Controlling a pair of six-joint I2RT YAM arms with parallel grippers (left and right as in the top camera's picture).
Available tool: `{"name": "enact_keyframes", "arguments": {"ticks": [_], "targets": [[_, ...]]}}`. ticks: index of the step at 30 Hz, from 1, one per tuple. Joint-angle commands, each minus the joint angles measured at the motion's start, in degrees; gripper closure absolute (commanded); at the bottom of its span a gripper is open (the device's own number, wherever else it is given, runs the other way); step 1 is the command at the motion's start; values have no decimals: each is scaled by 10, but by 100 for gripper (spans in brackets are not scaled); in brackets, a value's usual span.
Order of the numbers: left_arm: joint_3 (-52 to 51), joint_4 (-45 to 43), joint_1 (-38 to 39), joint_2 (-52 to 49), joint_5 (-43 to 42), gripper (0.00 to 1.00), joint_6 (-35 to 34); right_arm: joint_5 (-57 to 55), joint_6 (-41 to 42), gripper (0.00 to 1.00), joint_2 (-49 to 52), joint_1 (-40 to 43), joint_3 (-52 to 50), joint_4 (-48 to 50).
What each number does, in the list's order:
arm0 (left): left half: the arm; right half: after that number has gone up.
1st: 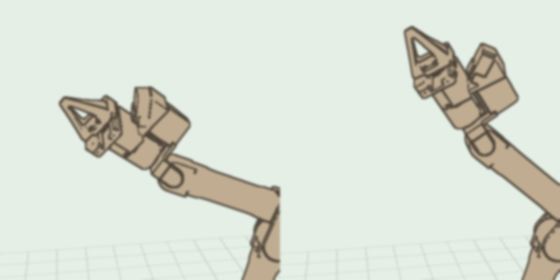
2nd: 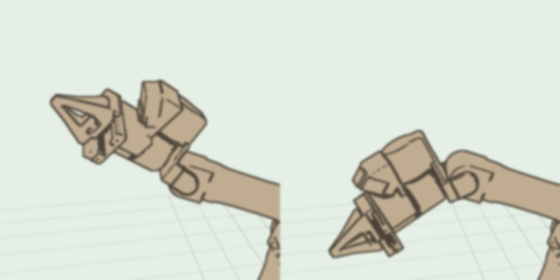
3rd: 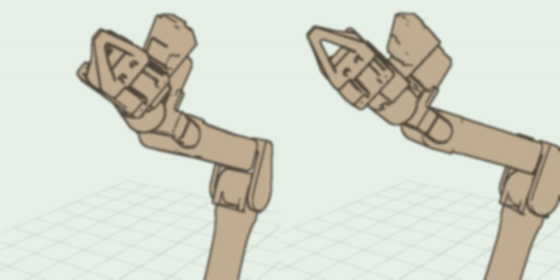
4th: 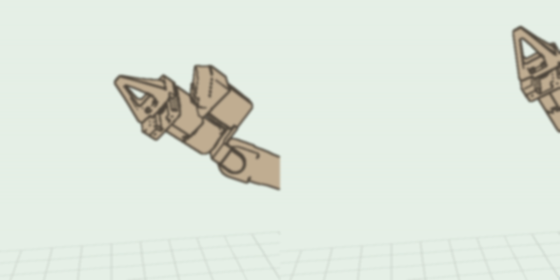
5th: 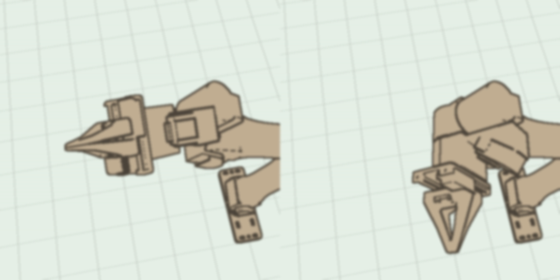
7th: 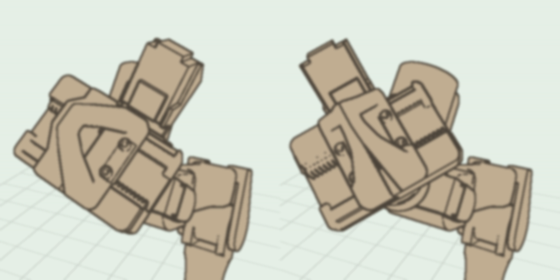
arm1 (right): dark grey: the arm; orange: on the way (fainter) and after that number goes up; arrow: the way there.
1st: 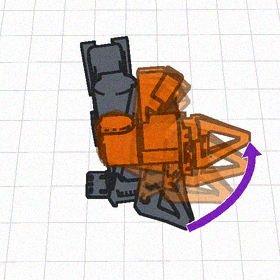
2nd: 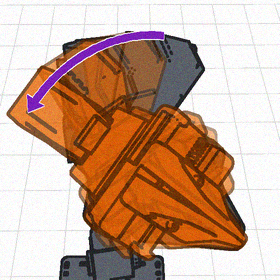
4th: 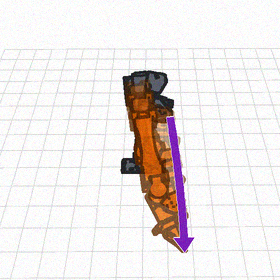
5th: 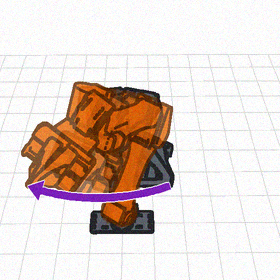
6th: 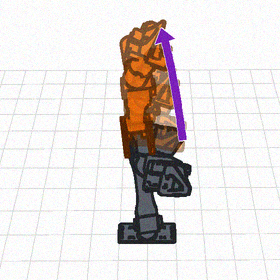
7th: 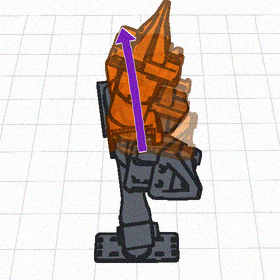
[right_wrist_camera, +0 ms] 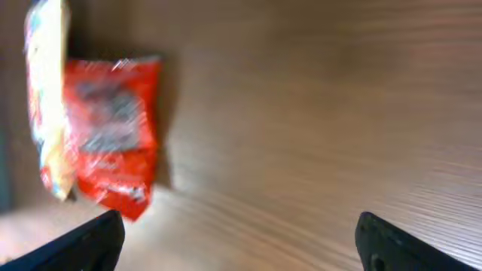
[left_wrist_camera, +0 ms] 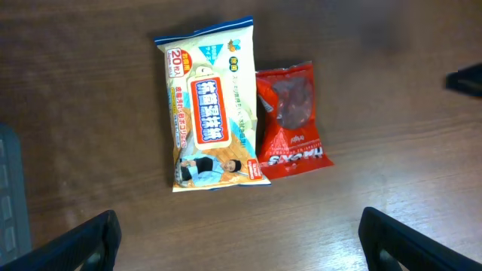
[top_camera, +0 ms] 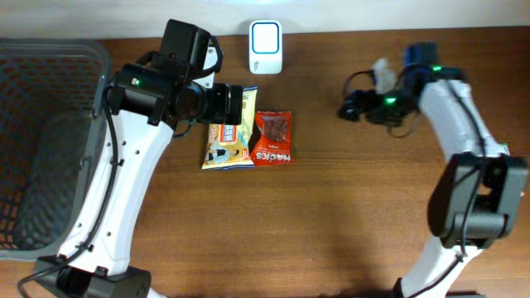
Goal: Scan the item barcode
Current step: 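Place the green pack at the right edge beside the orange pack, then grasp the red HACKS candy bag with the right gripper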
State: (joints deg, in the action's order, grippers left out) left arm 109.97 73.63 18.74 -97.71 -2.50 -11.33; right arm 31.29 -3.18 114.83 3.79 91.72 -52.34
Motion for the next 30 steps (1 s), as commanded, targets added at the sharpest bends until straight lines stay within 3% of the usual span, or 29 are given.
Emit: {"name": "enact_keyframes", "arguments": {"ticks": [1,2,4,5,13,14,17,20,22,23,24,26,30], "targets": [[2,-1,0,7,4,1,8,4,116,9,2,-99,-45,142],[2,-1,0,7,4,1,8,-33,206,23,4,-145,-51,207],[2,-1,0,7,4,1,7,-63,295,47,18,-199,-51,280],[2,-1,0,7,4,1,7,-63,317,49,29,-224,-51,308],[2,-1,6,6,4,1,7,-118,337,50,92,-263,-54,297],[2,-1,6,6,4,1,8,-223,337,50,91,-263,-54,240],[2,-1,6,6,4,1,7,-341,319,49,89,-247,-39,140],[2,-1,6,6,4,1,8,-367,285,36,86,-229,45,14],[2,-1,6,6,4,1,7,-364,272,35,84,-221,119,-82],[2,-1,6,6,4,1,7,-365,272,44,84,-216,153,-131],[2,-1,6,6,4,1,7,-364,272,70,84,-209,171,-165],[2,-1,6,6,4,1,7,-357,272,96,84,-199,157,-186],[2,-1,6,6,4,1,7,-268,272,96,85,-207,63,-91]]}}
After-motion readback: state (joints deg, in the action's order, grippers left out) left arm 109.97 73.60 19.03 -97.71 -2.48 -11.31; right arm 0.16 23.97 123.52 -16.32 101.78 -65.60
